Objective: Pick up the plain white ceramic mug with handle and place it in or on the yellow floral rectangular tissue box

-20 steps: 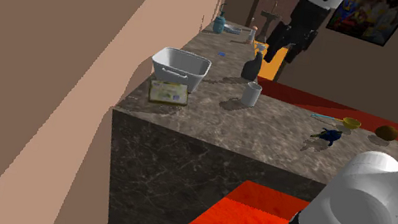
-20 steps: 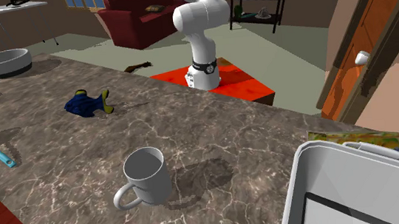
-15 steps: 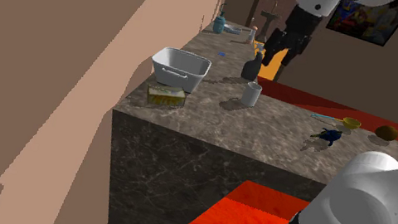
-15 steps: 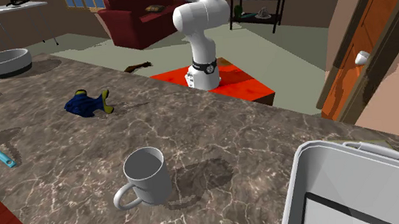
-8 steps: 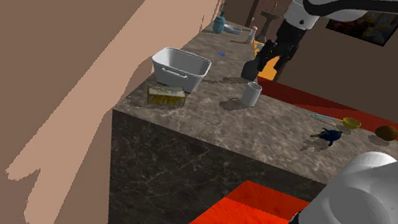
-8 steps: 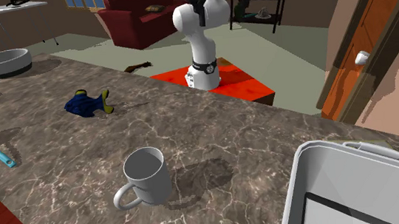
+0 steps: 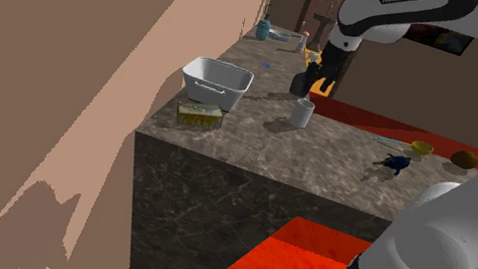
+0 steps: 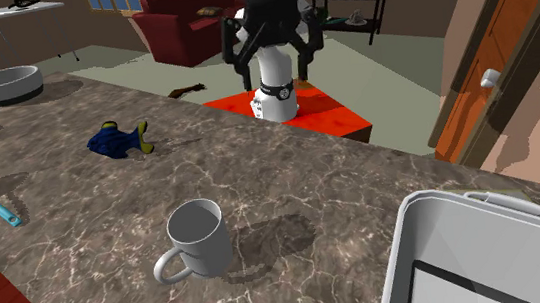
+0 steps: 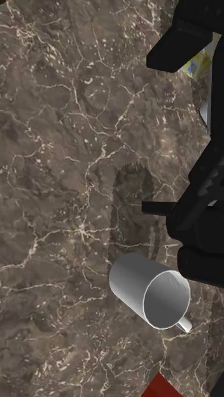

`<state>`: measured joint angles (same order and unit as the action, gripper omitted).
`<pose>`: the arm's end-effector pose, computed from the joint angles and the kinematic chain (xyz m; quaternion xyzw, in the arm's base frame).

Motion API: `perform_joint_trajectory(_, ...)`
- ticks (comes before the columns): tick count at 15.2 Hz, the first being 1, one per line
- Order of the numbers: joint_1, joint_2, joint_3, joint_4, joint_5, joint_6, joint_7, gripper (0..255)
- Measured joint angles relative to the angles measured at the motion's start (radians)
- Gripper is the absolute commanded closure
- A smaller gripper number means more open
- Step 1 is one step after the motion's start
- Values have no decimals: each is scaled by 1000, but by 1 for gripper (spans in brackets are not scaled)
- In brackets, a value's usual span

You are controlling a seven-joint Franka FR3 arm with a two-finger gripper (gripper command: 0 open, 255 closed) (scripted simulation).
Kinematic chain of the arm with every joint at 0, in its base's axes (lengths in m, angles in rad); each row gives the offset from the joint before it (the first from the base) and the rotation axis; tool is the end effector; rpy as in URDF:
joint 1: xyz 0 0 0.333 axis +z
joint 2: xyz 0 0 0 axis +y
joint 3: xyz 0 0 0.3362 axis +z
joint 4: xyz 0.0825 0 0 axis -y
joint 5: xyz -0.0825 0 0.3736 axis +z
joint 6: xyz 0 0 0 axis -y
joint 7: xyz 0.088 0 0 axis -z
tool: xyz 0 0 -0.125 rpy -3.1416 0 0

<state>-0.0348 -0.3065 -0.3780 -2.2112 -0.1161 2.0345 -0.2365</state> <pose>0.4176 -0.2056 0.5103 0.9966 -0.0599 0.0538 0.0150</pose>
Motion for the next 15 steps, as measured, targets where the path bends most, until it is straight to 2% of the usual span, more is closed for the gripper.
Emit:
perform_joint_trajectory(8, -16, 313, -106, 177, 133, 87, -220, 0)
perform_joint_trajectory(12, -57, 491, -122, 309, 231, 96, -332, 0)
perform_joint_trajectory(15, -106, 622, -116, 416, 297, 92, -407, 0)
